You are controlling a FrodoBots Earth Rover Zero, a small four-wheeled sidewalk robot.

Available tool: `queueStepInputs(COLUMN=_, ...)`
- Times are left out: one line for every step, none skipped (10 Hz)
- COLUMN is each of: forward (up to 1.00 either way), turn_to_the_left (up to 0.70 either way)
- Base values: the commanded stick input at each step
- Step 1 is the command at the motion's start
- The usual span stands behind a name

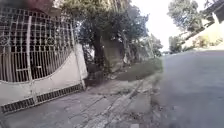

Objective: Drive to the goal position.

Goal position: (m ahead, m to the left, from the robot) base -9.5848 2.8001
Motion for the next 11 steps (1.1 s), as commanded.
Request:
queueStepInputs(forward=0.00, turn_to_the_left=-1.00)
queueStepInputs(forward=0.00, turn_to_the_left=-1.00)
queueStepInputs(forward=0.00, turn_to_the_left=-1.00)
queueStepInputs(forward=0.00, turn_to_the_left=-1.00)
queueStepInputs(forward=0.00, turn_to_the_left=-1.00)
queueStepInputs(forward=0.00, turn_to_the_left=-1.00)
queueStepInputs(forward=0.00, turn_to_the_left=-1.00)
queueStepInputs(forward=0.00, turn_to_the_left=-1.00)
queueStepInputs(forward=0.00, turn_to_the_left=-1.00)
queueStepInputs(forward=0.00, turn_to_the_left=-1.00)
queueStepInputs(forward=0.00, turn_to_the_left=-0.56)
